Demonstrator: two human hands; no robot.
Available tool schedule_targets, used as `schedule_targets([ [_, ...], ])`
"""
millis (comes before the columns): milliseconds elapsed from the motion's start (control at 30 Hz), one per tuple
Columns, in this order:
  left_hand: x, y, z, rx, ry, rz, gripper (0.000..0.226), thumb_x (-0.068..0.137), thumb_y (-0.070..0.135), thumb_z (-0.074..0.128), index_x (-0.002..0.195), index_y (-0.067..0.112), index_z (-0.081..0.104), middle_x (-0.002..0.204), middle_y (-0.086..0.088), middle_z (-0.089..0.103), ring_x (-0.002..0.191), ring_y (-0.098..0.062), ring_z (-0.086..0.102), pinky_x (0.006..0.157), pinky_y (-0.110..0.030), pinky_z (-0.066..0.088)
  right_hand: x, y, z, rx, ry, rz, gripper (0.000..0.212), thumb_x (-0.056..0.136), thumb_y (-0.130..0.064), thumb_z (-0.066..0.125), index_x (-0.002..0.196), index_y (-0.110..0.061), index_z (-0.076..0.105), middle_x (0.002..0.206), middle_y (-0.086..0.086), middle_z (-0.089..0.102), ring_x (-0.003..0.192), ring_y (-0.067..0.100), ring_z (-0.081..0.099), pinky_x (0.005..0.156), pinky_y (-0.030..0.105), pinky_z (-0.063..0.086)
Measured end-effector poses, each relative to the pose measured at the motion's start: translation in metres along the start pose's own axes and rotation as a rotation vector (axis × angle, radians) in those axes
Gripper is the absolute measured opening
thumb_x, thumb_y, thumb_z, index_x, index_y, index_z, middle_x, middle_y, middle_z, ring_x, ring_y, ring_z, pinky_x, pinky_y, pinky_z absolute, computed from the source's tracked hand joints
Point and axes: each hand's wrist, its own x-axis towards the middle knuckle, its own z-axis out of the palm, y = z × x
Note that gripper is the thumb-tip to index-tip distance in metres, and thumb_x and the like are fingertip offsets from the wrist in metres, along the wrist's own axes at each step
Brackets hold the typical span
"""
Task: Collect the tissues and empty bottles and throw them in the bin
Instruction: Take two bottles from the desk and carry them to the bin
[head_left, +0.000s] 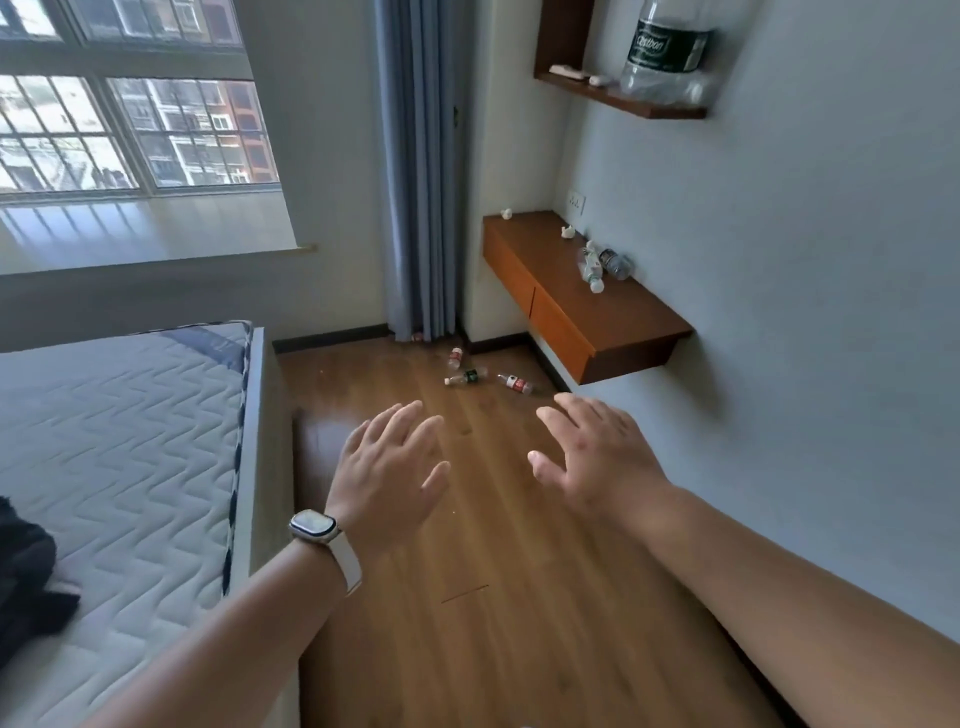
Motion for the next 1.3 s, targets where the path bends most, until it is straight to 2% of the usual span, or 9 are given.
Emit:
schedule_targets([
  [133,0.037,-0.015,0.017,0.01,-0.025,0.053,0.051,0.084,0.05,0.044,0.129,0.026,0.053,0.141,-0.002,0.051,0.133,-0.025,0.043,0.107,-0.048,0.035,0.037,0.015,0.007,0.014,0.011,0.048,0.068,0.087,-0.059,0.019,0.137,-0.02,0.045,0.146,0.006,0.041,0.134,0.024,0.036,0.109,0.042,0.029],
  [333,0.111,-0.043,0.046,0.066,-0.076,0.115,0.05,0.085,0.05,0.044,0.128,0.027,0.054,0.139,-0.002,0.052,0.131,-0.027,0.046,0.105,-0.049,0.038,0.099,0.041,0.034,0.069,0.04,0.084,0.063,0.09,-0.056,0.026,0.134,-0.018,0.05,0.142,0.007,0.047,0.131,0.026,0.042,0.106,0.044,0.034],
  [533,0.218,-0.061,0.062,0.102,-0.098,0.149,0.049,0.084,0.05,0.046,0.129,0.031,0.05,0.14,0.001,0.051,0.133,-0.024,0.045,0.106,-0.048,0.038,0.193,0.081,0.053,0.12,-0.014,0.112,0.061,0.091,-0.057,0.026,0.139,-0.022,0.042,0.148,0.005,0.039,0.137,0.022,0.032,0.11,0.042,0.028],
  [867,0.37,-0.09,0.109,0.061,-0.083,0.159,0.052,0.085,0.05,0.048,0.132,0.028,0.052,0.141,0.0,0.051,0.134,-0.024,0.043,0.107,-0.049,0.037,0.321,0.136,0.061,0.131,-0.007,0.123,0.058,0.094,-0.055,0.029,0.14,-0.023,0.043,0.147,0.003,0.041,0.137,0.021,0.033,0.111,0.04,0.027],
  [1167,0.502,-0.123,0.171,-0.029,-0.1,0.299,0.054,0.088,0.051,0.041,0.132,0.024,0.055,0.142,-0.003,0.051,0.134,-0.026,0.044,0.108,-0.048,0.035,0.416,0.171,0.078,0.097,-0.036,0.309,0.057,0.095,-0.057,0.027,0.141,-0.025,0.038,0.15,0.0,0.035,0.139,0.02,0.029,0.112,0.042,0.027],
  [1300,0.562,-0.153,0.191,-0.107,-0.125,0.36,0.053,0.086,0.051,0.041,0.128,0.023,0.059,0.137,-0.004,0.055,0.131,-0.025,0.047,0.105,-0.049,0.039,0.471,0.167,0.076,0.073,-0.045,0.41,0.056,0.096,-0.057,0.028,0.14,-0.025,0.038,0.15,0.0,0.034,0.139,0.021,0.027,0.112,0.042,0.026],
])
